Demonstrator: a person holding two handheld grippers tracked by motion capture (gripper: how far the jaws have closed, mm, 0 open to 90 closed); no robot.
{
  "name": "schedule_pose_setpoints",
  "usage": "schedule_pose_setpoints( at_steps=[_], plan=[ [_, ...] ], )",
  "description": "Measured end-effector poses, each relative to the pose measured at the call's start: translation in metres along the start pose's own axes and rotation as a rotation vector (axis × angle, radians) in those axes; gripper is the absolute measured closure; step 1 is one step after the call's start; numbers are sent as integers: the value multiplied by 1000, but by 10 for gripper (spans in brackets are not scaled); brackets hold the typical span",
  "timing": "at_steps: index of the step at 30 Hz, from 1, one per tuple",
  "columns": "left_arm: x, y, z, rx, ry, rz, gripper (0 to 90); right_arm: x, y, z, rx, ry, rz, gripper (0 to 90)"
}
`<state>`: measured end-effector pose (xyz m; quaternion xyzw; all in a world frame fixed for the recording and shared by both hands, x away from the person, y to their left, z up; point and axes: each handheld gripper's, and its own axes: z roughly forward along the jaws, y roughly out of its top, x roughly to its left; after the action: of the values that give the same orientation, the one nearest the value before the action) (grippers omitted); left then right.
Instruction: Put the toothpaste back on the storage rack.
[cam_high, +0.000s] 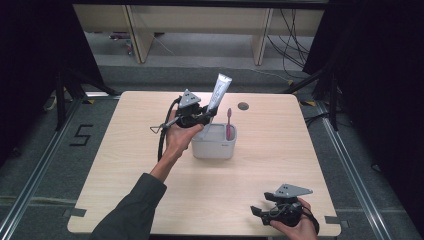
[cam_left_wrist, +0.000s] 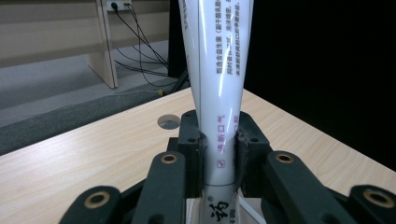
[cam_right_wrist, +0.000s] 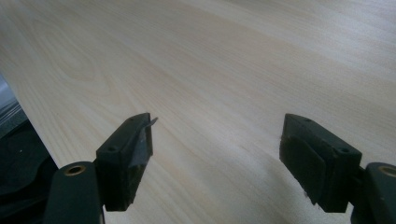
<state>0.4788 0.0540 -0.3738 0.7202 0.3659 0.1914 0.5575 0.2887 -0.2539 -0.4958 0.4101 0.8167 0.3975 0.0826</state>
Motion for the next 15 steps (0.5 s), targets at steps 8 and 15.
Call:
schedule_pose_setpoints(
  at_steps=[8,15],
  plan=[
    [1,-5,14,-28,-3,-22,751,0,0,0,-1,4,-6,267],
    [2,-15,25,-20,-4,-22,749,-1,0,-1,-6,4,-25,267]
  ],
)
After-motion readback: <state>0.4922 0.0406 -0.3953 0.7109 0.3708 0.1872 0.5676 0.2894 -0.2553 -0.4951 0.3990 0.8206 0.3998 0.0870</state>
